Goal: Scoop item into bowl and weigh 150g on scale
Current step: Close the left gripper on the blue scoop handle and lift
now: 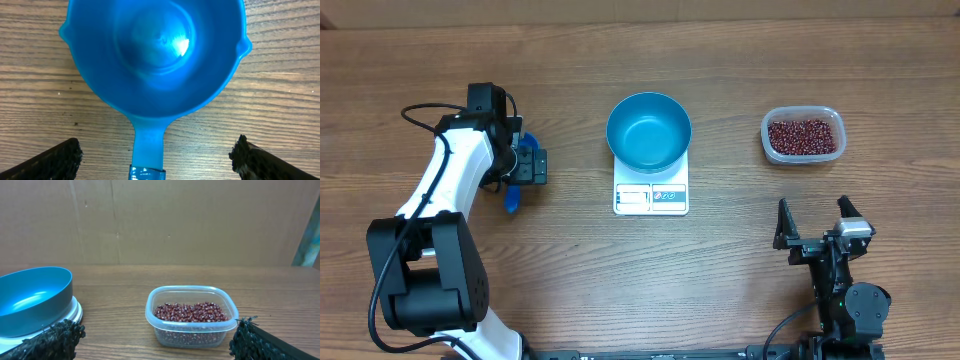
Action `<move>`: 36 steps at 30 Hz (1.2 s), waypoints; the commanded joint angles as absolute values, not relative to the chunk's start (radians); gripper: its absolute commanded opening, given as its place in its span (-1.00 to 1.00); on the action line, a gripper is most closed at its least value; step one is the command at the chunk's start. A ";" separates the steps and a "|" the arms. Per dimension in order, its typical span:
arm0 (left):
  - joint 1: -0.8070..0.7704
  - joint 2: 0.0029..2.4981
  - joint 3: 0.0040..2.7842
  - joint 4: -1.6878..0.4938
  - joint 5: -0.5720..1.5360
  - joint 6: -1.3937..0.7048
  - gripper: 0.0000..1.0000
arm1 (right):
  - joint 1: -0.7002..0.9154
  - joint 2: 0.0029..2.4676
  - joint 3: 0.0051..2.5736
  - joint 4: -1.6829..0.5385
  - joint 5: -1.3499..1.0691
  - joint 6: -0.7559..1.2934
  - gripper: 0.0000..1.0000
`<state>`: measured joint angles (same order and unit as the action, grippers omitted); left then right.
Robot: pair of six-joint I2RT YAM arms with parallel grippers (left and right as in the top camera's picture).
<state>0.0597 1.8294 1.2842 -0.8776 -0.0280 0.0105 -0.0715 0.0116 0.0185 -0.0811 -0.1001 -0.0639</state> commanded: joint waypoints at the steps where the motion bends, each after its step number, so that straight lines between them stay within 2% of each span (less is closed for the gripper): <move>1: 0.066 1.844 1.277 -0.864 -0.037 0.030 0.99 | -0.074 0.003 0.008 -0.077 -0.099 -0.068 1.00; 36: 0.065 1.844 1.213 -0.777 -0.010 0.030 0.99 | -0.074 0.003 0.008 -0.077 -0.099 -0.068 1.00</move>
